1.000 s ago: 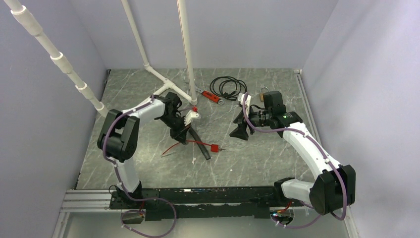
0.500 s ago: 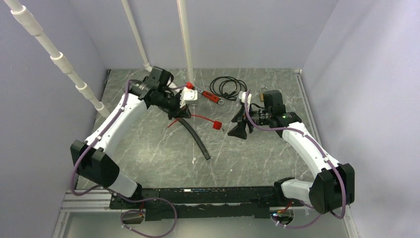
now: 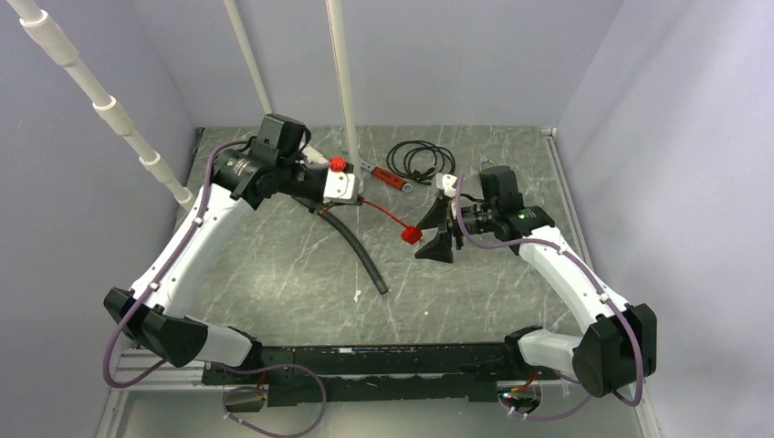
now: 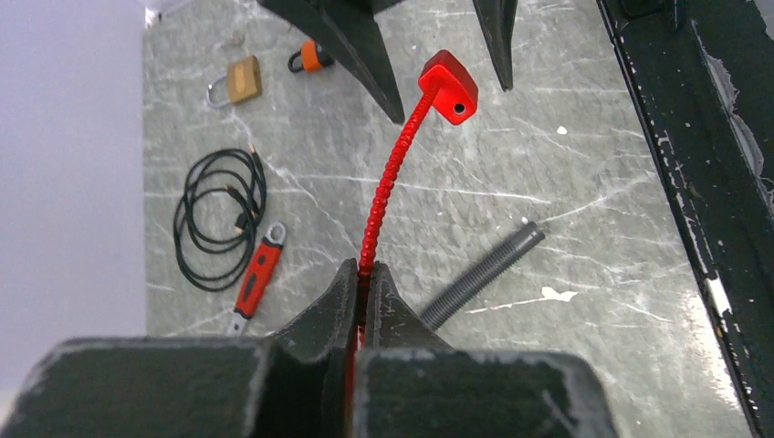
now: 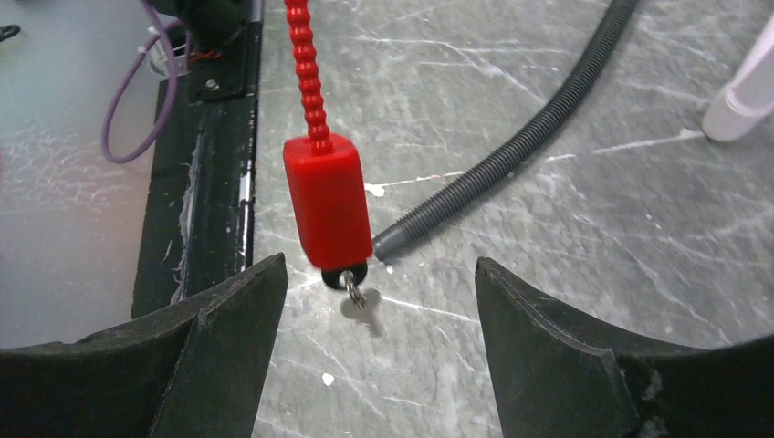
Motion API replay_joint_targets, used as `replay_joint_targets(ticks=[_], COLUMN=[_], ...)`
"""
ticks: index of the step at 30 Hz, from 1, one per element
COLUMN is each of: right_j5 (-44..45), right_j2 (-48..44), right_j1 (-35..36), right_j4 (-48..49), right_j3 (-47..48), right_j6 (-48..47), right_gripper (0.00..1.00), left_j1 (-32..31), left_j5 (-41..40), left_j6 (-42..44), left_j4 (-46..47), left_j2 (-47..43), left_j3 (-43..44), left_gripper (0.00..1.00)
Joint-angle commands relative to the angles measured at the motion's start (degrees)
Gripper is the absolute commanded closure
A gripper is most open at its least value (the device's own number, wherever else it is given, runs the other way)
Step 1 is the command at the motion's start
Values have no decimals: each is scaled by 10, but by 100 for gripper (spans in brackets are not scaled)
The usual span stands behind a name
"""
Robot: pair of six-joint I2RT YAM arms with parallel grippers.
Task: Lock with the key
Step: Pick up the lock from the center of the board.
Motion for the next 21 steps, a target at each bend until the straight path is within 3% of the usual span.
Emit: replay_joint_targets(ticks=[1, 11, 21], right_j5=[-38, -59, -62], right_j2=[-17, 2, 6], right_j1=[12, 26, 28], right_j4=[-3, -66, -87], right_j3=[28, 67, 71], right_j6=[-28, -98, -117], right_gripper=[23, 27, 46], left_j1=[-26, -40, -41], left_j5=[16, -18, -29], left_j6=[31, 24, -13], left_j4=[44, 91, 138], left_j2=[-35, -29, -27], left_j3=[0, -13, -40], left_gripper=[100, 100, 100])
